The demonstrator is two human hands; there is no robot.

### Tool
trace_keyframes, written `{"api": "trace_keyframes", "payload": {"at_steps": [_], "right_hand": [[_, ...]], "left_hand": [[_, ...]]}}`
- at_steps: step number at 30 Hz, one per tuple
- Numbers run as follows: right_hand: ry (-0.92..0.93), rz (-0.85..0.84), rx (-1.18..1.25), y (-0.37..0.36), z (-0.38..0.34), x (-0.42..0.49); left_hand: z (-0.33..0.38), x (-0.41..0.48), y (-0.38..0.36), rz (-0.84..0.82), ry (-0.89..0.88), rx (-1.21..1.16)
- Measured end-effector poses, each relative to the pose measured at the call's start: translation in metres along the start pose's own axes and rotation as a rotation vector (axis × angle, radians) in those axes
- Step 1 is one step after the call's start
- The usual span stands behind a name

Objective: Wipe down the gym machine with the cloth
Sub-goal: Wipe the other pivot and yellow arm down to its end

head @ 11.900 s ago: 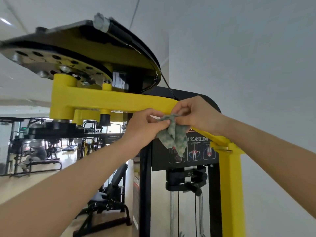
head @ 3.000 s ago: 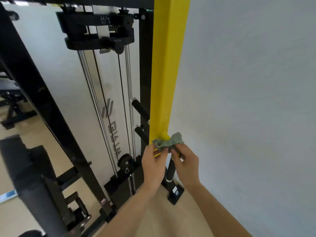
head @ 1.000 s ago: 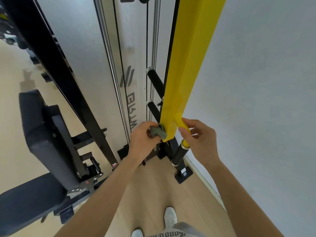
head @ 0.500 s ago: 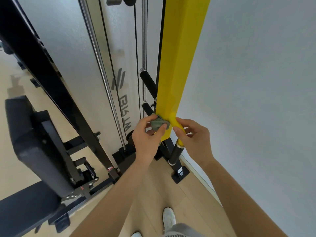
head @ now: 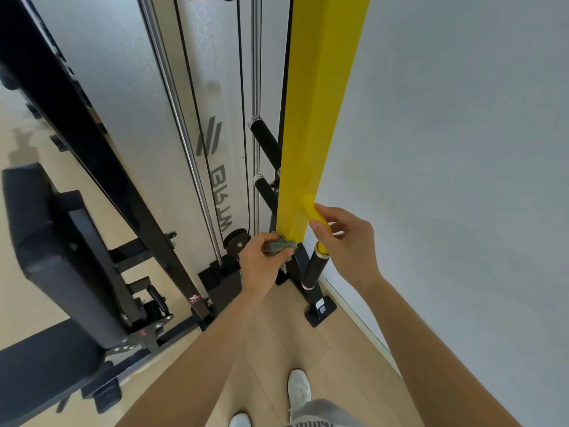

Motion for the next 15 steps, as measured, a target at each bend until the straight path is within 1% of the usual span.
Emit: {"api": "trace_keyframes", "payload": {"at_steps": [3, 5, 6, 12, 15], "right_hand": [[-0.006, 0.008, 0.006, 0.0, 0.0, -0.002], [-0.011, 0.015, 0.012, 0.0, 0.001, -0.004], [-0.013, 0.017, 0.015, 0.0, 0.002, -0.005], [-0.018, 0.019, 0.007, 0.001, 0.001, -0.008], [-0.029, 0.019, 0.016, 0.002, 0.001, -0.01]], "left_hand": [[-0.001, 0.009, 0.025, 0.008, 0.084, -0.135], [0.01, 0.019, 0.041, 0.031, 0.084, -0.176], [0.018, 0.024, 0.045, 0.016, 0.068, -0.193], [0.065, 0.041, 0.036, -0.18, -0.015, -0.407], [0.075, 0.044, 0.03, -0.278, -0.049, -0.385]]}}
Point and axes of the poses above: each hand's wrist, its own x-axis towards the middle knuckle, its own y-axis out of the back of the hand, z = x × y, the point moved 7 cm from there along x, towards the middle knuckle, and after that the axes turned 3 degrees about x, right-handed, at the moved point
